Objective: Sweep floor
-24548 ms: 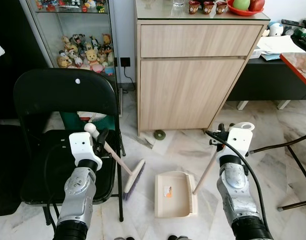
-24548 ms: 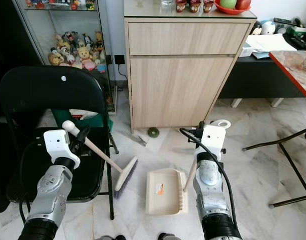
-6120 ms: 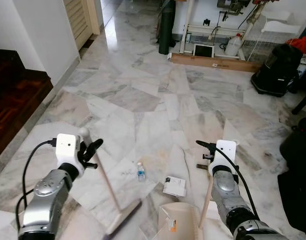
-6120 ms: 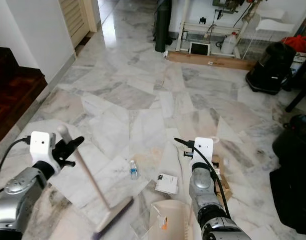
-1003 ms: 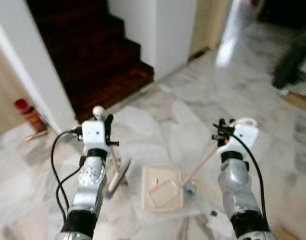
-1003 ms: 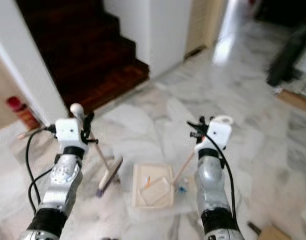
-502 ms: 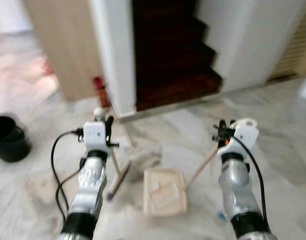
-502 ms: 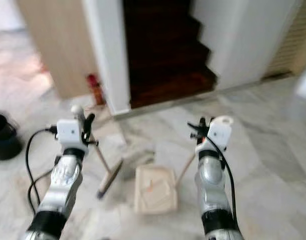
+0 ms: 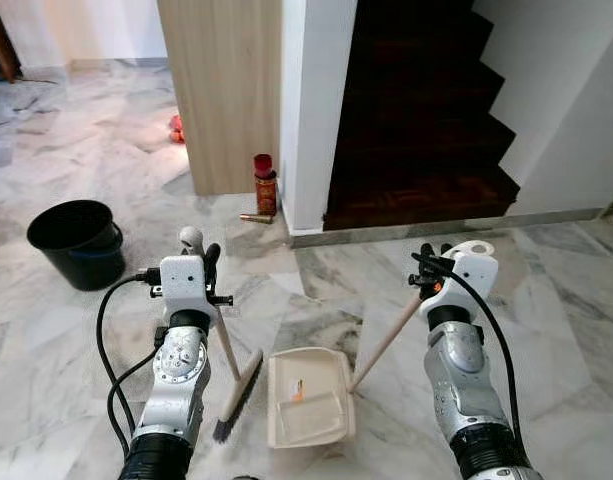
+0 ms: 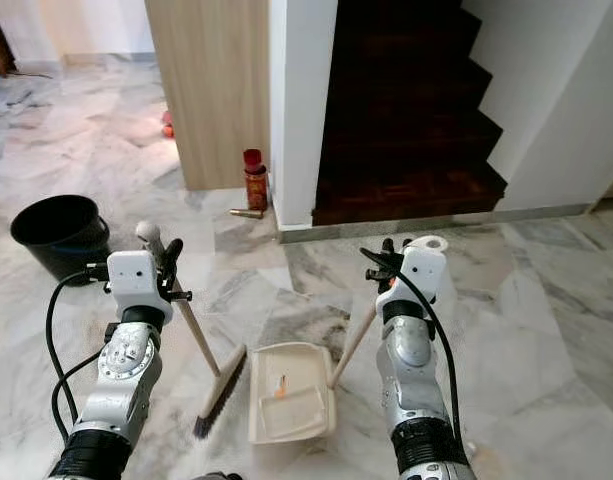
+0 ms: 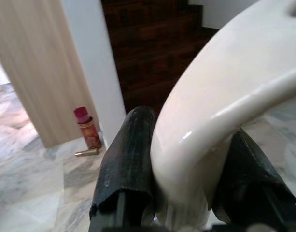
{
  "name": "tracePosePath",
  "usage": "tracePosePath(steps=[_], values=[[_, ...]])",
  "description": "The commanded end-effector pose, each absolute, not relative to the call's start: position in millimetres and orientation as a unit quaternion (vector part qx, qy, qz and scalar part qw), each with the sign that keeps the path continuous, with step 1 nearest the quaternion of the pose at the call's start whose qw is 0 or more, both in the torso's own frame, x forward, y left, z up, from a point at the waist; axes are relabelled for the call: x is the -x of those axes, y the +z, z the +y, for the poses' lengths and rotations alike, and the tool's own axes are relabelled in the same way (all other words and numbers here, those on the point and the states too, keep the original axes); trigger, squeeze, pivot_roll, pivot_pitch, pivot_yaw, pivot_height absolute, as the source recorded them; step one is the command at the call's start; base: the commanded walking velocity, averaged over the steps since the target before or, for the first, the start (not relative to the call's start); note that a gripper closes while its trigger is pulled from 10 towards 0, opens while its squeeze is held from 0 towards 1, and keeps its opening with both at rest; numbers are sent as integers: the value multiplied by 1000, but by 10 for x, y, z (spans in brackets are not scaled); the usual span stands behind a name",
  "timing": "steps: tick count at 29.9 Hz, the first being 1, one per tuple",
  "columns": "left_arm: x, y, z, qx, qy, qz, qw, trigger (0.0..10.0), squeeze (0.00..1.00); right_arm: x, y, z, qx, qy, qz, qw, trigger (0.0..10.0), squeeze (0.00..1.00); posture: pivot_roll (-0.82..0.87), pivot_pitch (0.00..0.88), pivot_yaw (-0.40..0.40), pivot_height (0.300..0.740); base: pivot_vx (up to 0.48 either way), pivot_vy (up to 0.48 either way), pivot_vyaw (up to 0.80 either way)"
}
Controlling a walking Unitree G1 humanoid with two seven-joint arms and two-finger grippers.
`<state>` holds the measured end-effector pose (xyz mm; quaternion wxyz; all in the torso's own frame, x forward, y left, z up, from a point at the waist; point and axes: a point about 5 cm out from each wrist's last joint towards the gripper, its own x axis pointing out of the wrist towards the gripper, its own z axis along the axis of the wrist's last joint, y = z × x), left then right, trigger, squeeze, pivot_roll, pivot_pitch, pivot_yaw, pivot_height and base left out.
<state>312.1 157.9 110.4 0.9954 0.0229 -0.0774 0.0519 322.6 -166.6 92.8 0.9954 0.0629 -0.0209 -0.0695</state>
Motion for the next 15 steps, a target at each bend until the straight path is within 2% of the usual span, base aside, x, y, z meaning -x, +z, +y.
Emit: tracePosePath(steps=[1,10,15], values=[[-3136,1263,1561,-21,53,-111,992,10000,0,-3270,1069,-1669,-71,-70,-48,994,10000,0,62,0,-54,740,0,349,0],[-3127,1278,1569,-20,62,-114,991,10000,0,-3283,1061,-1700,-76,-76,-38,994,10000,0,58,0,-57,740,0,371,0],[-3108,1329,1599,-19,78,-127,989,10000,0,-3291,984,-1736,-148,-104,-6,983,10000,0,59,0,-59,740,0,372,0]])
